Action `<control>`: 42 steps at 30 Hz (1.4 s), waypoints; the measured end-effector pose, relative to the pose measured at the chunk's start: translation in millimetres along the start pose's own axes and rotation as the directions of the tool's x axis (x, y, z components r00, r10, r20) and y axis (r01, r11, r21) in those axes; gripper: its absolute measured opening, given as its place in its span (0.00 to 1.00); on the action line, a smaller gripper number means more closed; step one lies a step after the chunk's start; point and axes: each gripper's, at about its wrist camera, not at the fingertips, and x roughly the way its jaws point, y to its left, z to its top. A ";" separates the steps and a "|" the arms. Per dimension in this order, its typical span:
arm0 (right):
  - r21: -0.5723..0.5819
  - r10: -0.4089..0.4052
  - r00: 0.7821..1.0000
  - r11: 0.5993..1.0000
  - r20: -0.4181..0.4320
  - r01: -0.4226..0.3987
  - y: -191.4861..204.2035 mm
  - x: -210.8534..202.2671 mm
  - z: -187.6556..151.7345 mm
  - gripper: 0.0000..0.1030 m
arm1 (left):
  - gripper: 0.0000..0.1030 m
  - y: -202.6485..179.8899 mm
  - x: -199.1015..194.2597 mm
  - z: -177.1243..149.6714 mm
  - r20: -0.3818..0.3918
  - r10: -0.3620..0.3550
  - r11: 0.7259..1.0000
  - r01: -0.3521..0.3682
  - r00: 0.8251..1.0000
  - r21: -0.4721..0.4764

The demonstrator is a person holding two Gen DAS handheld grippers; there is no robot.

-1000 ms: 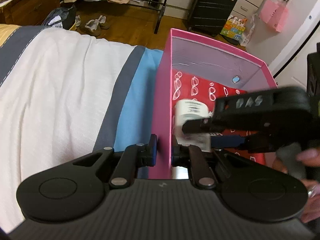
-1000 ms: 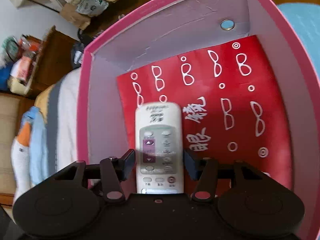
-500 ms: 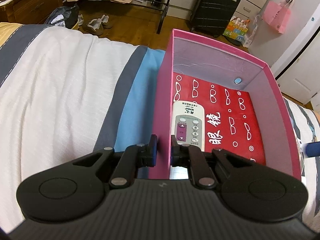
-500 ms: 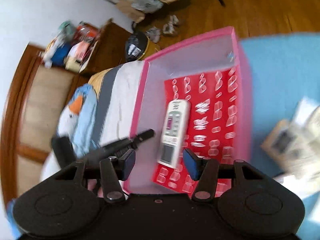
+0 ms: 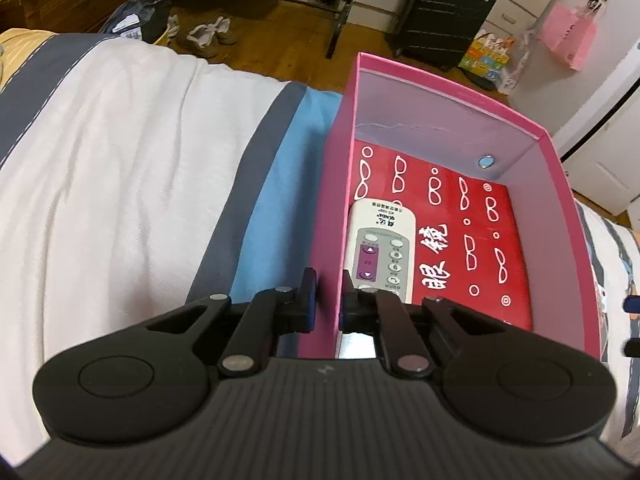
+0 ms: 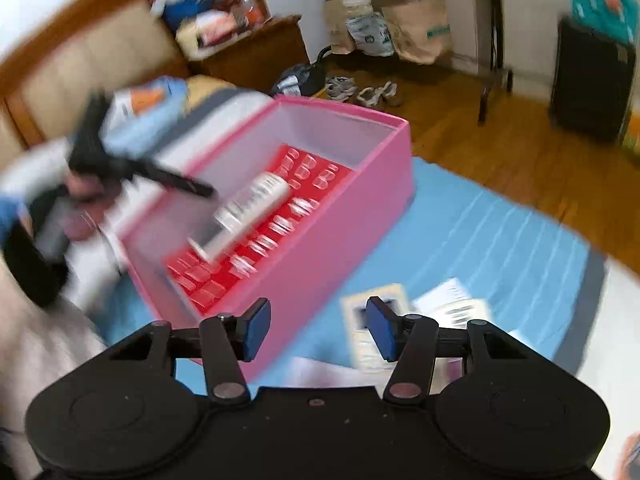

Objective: Organize rigid objects
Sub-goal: 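Grasp the beige remote with the right tool and lift it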

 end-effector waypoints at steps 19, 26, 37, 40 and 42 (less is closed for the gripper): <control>-0.139 -0.219 0.954 0.971 -0.203 0.193 1.4 69.9 -12.9 0.65 | 0.09 0.8 1.5 -1.1 -0.010 -0.004 1.000 0.004 1.000 -0.011; 0.084 -0.167 0.946 0.977 -0.278 0.197 -11.3 64.3 -13.3 0.62 | 0.09 2.1 1.7 -0.1 -0.012 -0.004 1.000 0.003 1.000 -0.022; 0.052 -0.212 0.946 0.972 -0.246 0.231 -5.9 80.2 -14.7 0.66 | 0.09 2.6 1.5 0.3 -0.019 -0.002 1.000 0.002 1.000 -0.027; 0.057 -0.240 0.946 0.965 -0.216 0.258 -4.9 71.9 -18.0 0.59 | 0.09 3.5 2.0 0.0 -0.020 -0.003 1.000 0.002 1.000 -0.030; 0.110 -0.220 0.957 0.964 -0.191 0.243 -5.1 58.9 -19.5 0.59 | 0.09 3.6 2.0 0.1 -0.020 -0.003 1.000 0.003 1.000 -0.031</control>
